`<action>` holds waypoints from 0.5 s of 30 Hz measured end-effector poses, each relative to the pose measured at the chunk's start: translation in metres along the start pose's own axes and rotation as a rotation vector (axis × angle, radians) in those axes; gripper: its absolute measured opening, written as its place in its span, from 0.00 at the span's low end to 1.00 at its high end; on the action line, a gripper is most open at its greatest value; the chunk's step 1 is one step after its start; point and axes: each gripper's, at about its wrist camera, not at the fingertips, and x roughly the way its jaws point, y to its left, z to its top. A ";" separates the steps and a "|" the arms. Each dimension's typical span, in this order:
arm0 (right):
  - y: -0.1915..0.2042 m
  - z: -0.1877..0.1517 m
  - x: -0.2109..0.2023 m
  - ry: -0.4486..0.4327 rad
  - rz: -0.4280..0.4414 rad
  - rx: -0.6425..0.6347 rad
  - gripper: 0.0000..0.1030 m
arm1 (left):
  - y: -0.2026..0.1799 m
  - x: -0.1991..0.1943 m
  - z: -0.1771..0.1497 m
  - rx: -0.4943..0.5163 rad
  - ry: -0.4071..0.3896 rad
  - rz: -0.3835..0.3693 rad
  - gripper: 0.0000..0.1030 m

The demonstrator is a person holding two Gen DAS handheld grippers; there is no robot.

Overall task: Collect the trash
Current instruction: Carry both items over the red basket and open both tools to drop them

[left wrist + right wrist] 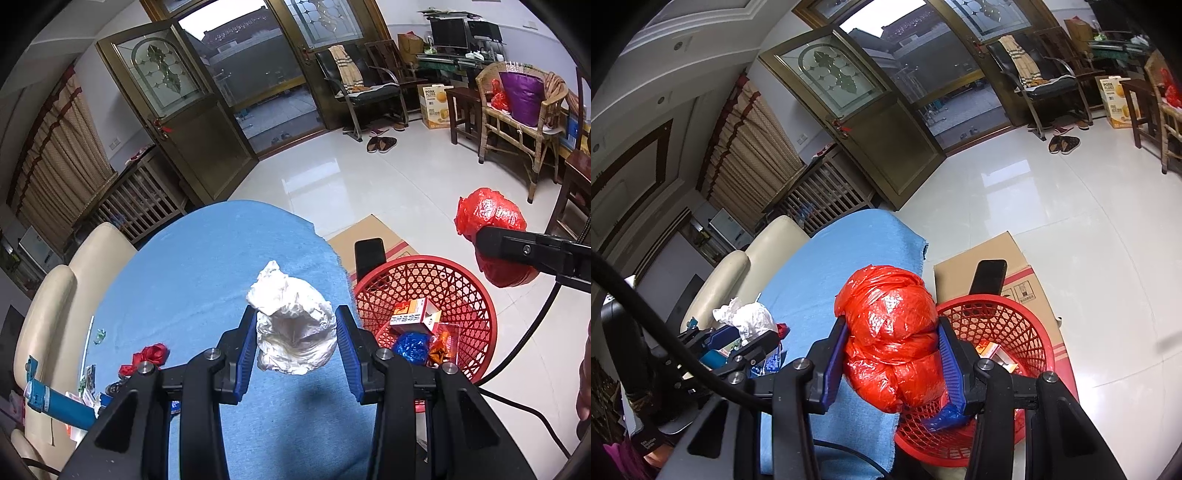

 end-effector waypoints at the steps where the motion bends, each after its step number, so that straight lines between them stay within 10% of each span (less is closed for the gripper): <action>1: -0.001 0.000 0.000 0.000 -0.001 0.002 0.48 | -0.001 0.001 0.000 0.001 0.001 -0.004 0.42; 15: -0.045 -0.010 0.022 0.048 -0.049 0.122 0.50 | -0.015 0.037 -0.008 -0.058 0.061 -0.284 0.45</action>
